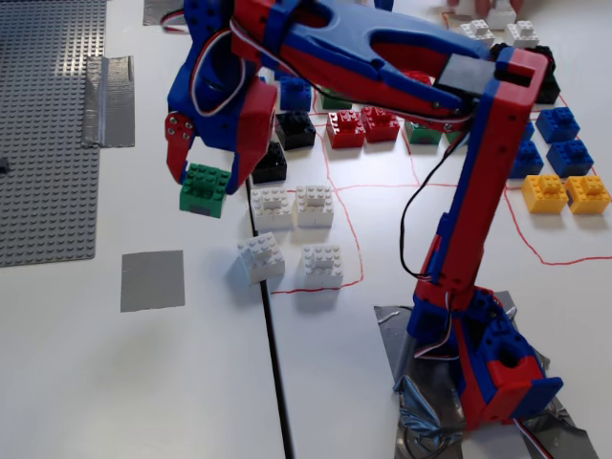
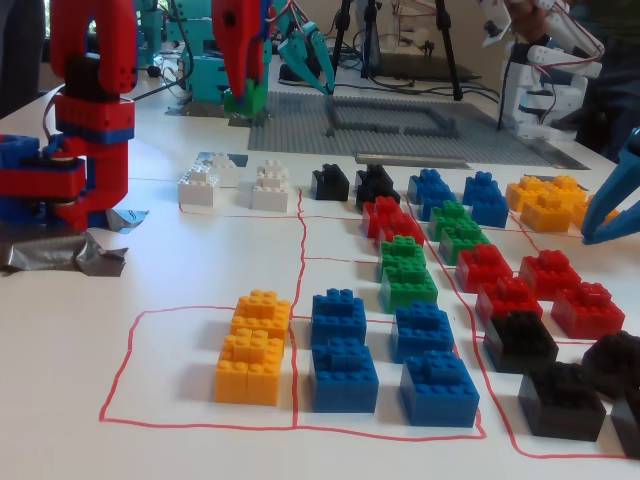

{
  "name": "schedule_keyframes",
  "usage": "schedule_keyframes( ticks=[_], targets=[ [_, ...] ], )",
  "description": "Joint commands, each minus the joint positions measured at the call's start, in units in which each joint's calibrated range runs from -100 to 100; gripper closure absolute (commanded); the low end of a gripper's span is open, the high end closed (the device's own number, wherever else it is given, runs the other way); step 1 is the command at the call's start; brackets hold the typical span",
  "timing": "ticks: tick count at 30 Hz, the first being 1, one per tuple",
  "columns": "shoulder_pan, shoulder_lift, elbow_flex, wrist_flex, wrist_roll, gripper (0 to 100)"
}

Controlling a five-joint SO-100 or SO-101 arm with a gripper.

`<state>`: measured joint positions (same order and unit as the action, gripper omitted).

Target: Grab the block and put it in the grey marker

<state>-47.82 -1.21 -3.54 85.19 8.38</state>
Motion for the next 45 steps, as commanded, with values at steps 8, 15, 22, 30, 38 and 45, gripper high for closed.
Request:
schedule_keyframes(
  ticks=[8, 15, 22, 30, 38, 45],
  targets=[
    [-6.64, 7.15, -12.08, -2.96, -0.73, 100],
    [-8.80, 14.25, -15.71, -3.61, -1.17, 100],
    [-9.78, 19.94, -18.26, -3.77, -1.12, 100],
    [-9.88, 25.80, -24.98, 0.12, -0.68, 90],
    [-10.37, 27.69, -30.15, 6.12, -0.78, 81],
    [-10.08, 27.53, -32.79, 7.99, -0.39, 75]
  ],
)
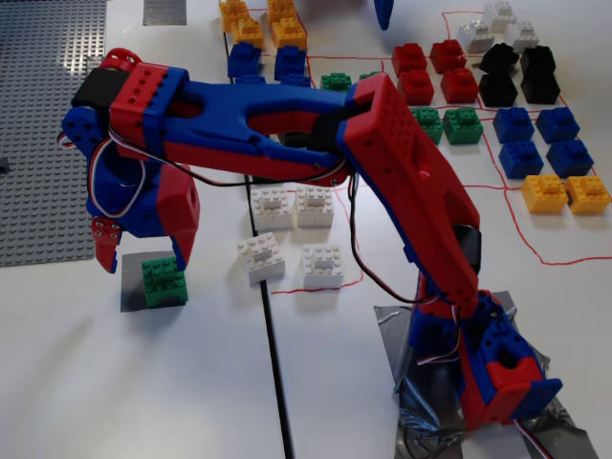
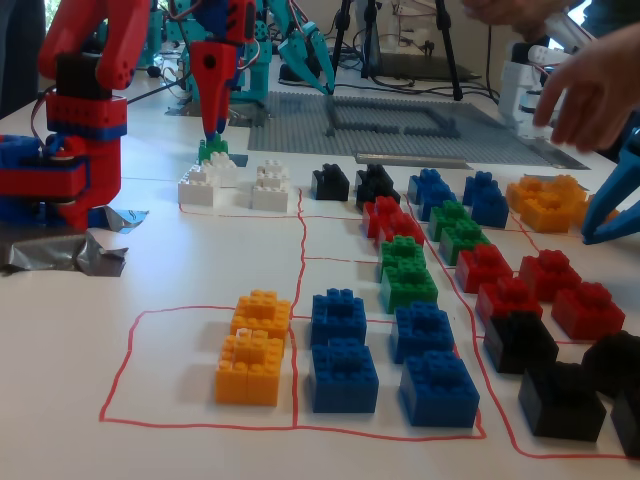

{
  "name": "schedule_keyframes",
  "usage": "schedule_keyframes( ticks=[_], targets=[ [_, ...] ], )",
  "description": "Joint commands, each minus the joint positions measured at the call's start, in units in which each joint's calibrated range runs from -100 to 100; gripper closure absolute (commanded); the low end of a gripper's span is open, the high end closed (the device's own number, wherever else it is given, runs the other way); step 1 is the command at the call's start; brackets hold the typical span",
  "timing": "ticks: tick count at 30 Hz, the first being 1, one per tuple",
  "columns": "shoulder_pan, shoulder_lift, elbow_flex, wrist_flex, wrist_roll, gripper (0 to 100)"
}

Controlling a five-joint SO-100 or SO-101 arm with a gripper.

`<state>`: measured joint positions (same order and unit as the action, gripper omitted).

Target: Grab the block and put it in the grey marker

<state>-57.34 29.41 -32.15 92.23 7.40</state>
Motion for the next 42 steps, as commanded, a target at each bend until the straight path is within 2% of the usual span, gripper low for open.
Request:
schedule_keyframes(
  ticks=[1, 8, 18, 30, 42],
  targets=[
    [-0.66, -3.17, -4.72, 0.95, 0.68, 79],
    [-1.05, -7.46, -8.45, -0.35, -1.66, 100],
    [7.48, -19.51, -8.90, 1.84, -2.59, 100],
    [33.39, -42.45, 15.80, -5.30, 0.44, 100],
    [54.98, -46.24, 18.35, -3.19, 0.34, 100]
  ],
)
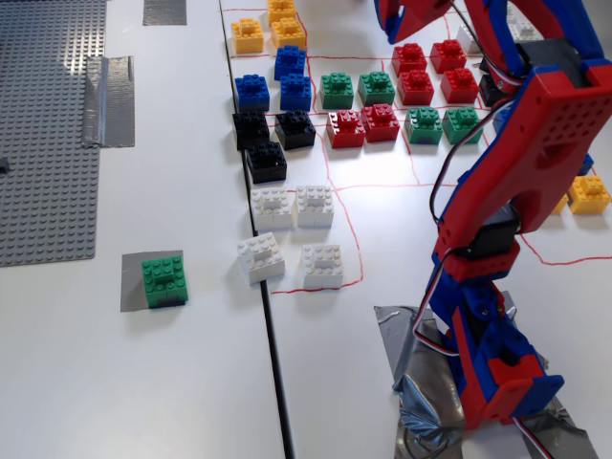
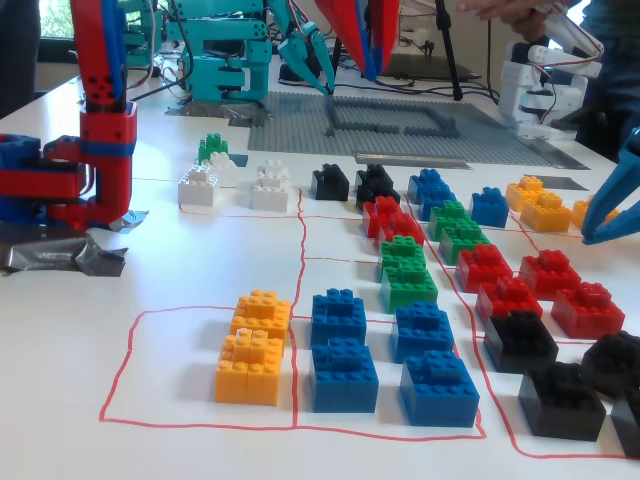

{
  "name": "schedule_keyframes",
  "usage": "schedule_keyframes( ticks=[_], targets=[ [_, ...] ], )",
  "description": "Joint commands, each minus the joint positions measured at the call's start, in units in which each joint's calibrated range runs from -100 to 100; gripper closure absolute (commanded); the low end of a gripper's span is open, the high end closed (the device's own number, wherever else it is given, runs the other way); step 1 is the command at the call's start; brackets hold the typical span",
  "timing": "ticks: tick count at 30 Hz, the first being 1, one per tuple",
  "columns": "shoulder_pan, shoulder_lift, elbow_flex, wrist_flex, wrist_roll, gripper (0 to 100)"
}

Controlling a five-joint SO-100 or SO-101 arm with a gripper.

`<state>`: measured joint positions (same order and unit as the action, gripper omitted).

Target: Grab the block and put it in the grey marker

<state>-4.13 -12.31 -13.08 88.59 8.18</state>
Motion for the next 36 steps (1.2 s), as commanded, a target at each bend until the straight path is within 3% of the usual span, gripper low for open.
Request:
schedule_keyframes(
  ticks=[1, 12, 22, 36],
  targets=[
    [3.06, -4.52, 0.09, 0.45, -0.73, 100],
    [12.77, -3.95, 11.44, -7.09, -3.66, 100],
    [13.95, -1.47, 14.71, -14.47, -5.42, 100],
    [12.87, 1.25, 15.99, -19.75, -3.17, 100]
  ],
)
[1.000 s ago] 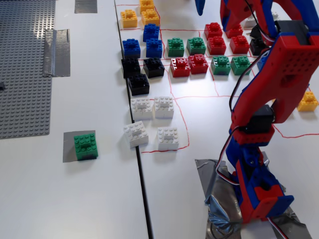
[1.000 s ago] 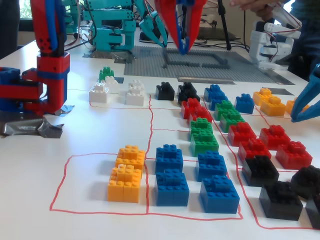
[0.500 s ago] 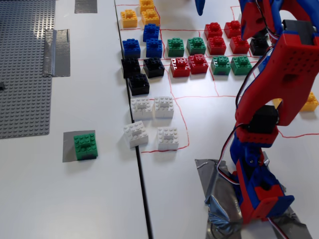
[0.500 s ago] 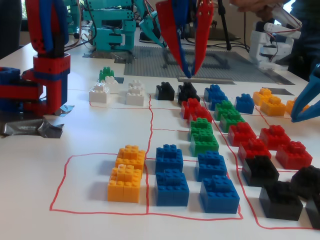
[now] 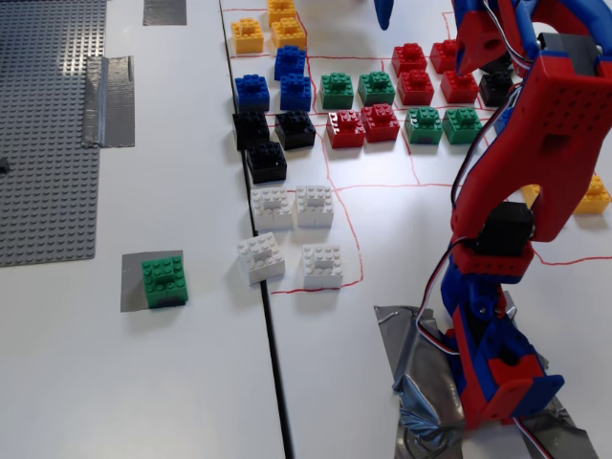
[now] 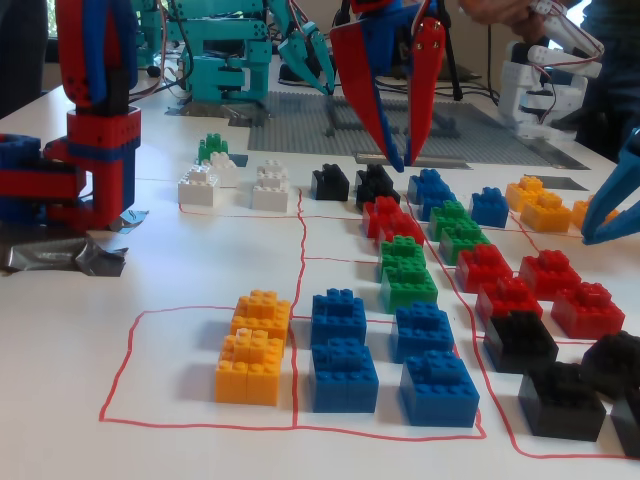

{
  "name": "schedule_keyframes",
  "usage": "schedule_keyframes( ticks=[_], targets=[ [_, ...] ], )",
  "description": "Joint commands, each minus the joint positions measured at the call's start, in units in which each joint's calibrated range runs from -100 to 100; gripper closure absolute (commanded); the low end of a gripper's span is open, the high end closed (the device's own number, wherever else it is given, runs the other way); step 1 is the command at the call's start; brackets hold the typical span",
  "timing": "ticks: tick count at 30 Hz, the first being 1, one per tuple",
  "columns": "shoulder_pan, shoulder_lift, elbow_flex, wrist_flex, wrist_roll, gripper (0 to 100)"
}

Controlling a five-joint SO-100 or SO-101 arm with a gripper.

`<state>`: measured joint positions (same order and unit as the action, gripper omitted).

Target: Grab the block and put it in the grey marker

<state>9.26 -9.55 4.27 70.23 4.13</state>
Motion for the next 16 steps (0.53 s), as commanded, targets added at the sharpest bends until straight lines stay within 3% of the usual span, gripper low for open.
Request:
schedule_keyframes(
  ticks=[1, 16],
  targets=[
    [-0.52, -1.50, -1.09, -1.63, 1.12, 100],
    [-2.09, -1.25, -0.54, -3.49, 1.27, 100]
  ],
)
